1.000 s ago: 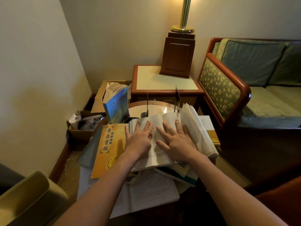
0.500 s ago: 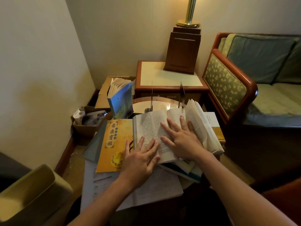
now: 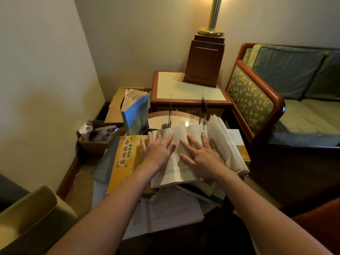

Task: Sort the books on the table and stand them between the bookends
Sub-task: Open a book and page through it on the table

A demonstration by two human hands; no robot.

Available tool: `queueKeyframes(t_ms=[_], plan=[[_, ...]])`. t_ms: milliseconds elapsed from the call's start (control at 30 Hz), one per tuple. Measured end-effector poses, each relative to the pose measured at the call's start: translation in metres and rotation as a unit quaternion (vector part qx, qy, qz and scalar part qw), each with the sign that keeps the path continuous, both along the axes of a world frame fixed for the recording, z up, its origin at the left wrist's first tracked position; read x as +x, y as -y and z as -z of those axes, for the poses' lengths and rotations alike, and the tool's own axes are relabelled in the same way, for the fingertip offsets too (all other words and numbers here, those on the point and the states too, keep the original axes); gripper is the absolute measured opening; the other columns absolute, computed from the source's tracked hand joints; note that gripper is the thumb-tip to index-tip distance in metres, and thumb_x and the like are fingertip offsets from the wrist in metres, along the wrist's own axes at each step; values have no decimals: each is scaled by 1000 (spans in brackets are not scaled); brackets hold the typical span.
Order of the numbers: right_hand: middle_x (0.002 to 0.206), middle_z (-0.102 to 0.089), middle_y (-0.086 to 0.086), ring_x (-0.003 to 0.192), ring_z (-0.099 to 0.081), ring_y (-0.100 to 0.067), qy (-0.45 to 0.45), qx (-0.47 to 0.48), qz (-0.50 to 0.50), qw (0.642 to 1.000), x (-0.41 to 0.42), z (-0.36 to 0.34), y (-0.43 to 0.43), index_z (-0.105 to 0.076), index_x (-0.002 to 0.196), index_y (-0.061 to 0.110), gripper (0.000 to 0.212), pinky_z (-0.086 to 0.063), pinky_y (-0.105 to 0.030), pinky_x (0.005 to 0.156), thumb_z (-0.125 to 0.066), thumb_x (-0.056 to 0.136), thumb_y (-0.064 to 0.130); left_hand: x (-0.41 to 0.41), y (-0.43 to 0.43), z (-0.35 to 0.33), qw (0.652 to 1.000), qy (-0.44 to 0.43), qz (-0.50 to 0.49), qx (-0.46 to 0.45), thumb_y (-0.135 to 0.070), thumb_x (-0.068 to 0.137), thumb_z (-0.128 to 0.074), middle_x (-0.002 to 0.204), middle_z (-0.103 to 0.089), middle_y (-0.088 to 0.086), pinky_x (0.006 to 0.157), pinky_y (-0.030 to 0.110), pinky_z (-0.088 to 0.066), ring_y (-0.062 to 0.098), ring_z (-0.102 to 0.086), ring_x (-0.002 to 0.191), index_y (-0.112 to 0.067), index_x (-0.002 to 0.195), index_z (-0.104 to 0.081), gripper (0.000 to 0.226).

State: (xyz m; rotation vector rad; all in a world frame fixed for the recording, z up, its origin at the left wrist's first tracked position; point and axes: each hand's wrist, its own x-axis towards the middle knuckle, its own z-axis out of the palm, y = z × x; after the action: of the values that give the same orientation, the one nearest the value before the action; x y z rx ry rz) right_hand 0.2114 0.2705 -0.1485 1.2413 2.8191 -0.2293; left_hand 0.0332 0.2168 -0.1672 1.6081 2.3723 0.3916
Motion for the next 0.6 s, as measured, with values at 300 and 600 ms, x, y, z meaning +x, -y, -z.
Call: queueKeyframes(t_ms=[300,600], plan=[[164,18,16,141,36,-26,-1,7,1,1000,0,4,1,13,151,54,64,30,-45,109,-17,97,70,26,67,20,998,34,-39,21,-62,100,-24,167,8,13,119,53,15,33,16,152,-41,158,-5,64],[164,17,15,144,33,-27,-1,-10,3,1000,1,-3,4,14,152,52,67,25,-49,114,-18,96,71,17,61,15,994,103,-45,16,-76,90,-34,167,8,12,117,49,20,25,18,153,-32,160,-4,88]])
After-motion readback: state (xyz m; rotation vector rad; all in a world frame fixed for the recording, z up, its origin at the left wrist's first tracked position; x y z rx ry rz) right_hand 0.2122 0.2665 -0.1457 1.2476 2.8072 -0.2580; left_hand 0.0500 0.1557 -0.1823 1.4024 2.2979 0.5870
